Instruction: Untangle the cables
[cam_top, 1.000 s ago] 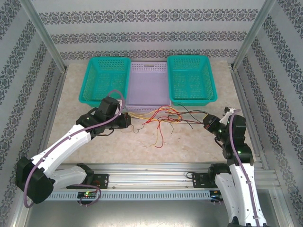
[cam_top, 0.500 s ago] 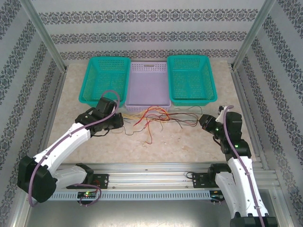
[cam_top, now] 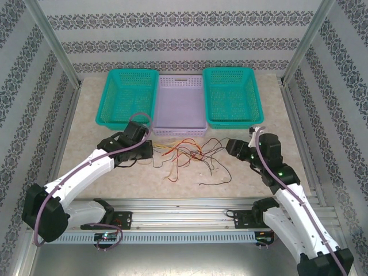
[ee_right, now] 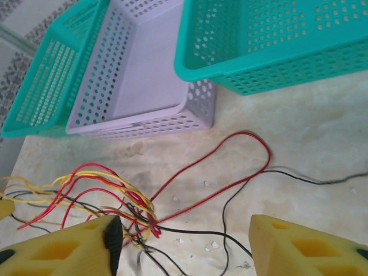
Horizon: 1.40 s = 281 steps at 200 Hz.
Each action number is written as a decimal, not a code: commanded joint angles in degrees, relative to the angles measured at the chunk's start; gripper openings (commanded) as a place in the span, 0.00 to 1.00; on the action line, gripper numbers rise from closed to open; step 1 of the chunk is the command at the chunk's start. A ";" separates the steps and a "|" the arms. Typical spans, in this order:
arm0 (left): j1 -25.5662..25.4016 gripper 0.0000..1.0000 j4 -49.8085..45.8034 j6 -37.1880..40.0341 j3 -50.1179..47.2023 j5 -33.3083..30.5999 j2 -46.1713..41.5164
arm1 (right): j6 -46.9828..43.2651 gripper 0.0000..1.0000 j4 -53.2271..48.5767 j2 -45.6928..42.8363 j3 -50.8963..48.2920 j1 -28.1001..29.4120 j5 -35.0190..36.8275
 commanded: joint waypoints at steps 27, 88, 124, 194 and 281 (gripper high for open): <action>-2.63 0.00 1.30 1.92 3.70 -3.04 0.98 | -2.72 0.74 0.81 7.01 6.09 3.65 6.64; -4.34 0.00 2.30 4.19 6.24 -2.83 0.92 | -4.40 0.85 3.70 8.24 9.74 4.63 5.57; -6.12 0.00 2.32 6.22 9.19 -1.54 0.97 | -7.89 0.86 5.66 11.69 10.84 8.09 4.94; -6.85 0.00 3.22 9.80 14.21 3.95 1.74 | -11.82 0.87 13.38 16.34 10.03 10.97 2.77; -7.02 0.00 4.20 10.63 15.28 4.89 0.86 | -19.50 0.88 23.40 22.50 7.18 19.13 0.50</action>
